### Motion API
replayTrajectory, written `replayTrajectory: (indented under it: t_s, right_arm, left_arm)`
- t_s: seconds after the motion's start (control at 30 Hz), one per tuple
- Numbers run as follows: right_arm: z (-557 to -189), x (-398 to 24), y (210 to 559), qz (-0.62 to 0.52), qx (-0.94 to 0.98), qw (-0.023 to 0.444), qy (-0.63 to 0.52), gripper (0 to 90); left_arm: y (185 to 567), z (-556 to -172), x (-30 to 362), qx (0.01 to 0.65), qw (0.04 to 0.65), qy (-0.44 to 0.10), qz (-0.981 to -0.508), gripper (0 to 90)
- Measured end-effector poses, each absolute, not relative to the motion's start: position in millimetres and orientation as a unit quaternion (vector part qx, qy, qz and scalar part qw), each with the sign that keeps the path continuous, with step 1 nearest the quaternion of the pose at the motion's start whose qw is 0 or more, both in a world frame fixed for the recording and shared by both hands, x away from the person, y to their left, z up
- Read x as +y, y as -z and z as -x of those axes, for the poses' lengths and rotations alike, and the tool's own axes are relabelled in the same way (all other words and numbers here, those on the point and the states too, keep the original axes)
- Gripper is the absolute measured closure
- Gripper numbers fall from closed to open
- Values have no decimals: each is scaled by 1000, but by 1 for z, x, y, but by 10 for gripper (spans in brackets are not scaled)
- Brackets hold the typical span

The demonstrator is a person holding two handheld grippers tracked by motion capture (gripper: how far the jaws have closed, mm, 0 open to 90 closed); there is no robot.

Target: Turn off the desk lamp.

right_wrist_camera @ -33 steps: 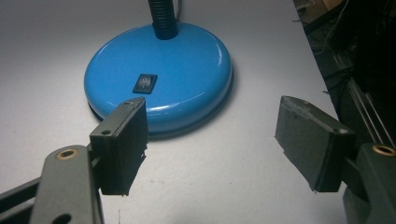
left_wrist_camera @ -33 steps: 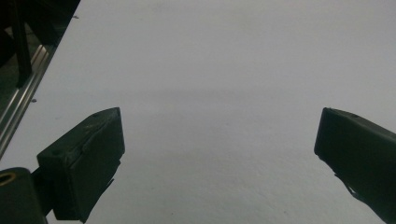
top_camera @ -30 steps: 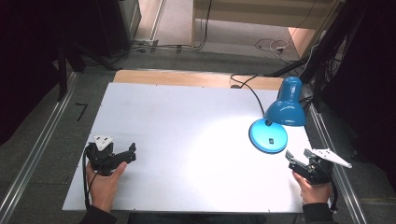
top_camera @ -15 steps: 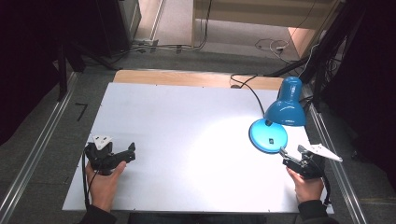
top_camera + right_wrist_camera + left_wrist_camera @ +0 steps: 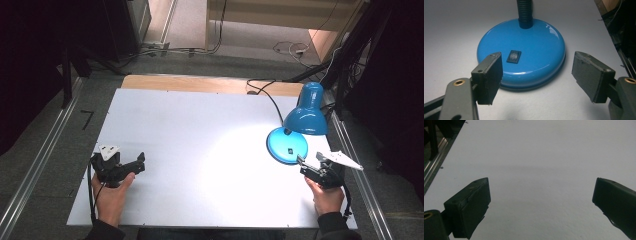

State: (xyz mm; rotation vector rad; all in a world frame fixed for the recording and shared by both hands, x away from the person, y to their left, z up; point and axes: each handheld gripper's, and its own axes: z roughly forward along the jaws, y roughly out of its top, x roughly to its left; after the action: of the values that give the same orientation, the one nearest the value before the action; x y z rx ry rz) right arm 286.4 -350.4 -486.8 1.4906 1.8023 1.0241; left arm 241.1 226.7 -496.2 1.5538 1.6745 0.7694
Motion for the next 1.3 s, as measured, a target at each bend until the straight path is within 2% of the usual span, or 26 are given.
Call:
replayTrajectory:
  t_s: [0.1,0.27,0.9,1.3]
  right_arm:
    - [-288,-349,487,-560,676,287,-384,230]
    - [-291,-346,488,-558,680,288,-379,173]
    - [-299,-339,489,-552,686,279,-383,166]
    - [-305,-338,487,-558,681,273,-387,118]
  left_arm:
    - [496,-241,227,649,359,-298,-601,23]
    - [497,-242,227,650,359,-296,-600,23]
    - [496,-241,228,650,359,-295,-601,23]
    - [496,-241,229,651,361,-296,-599,23]
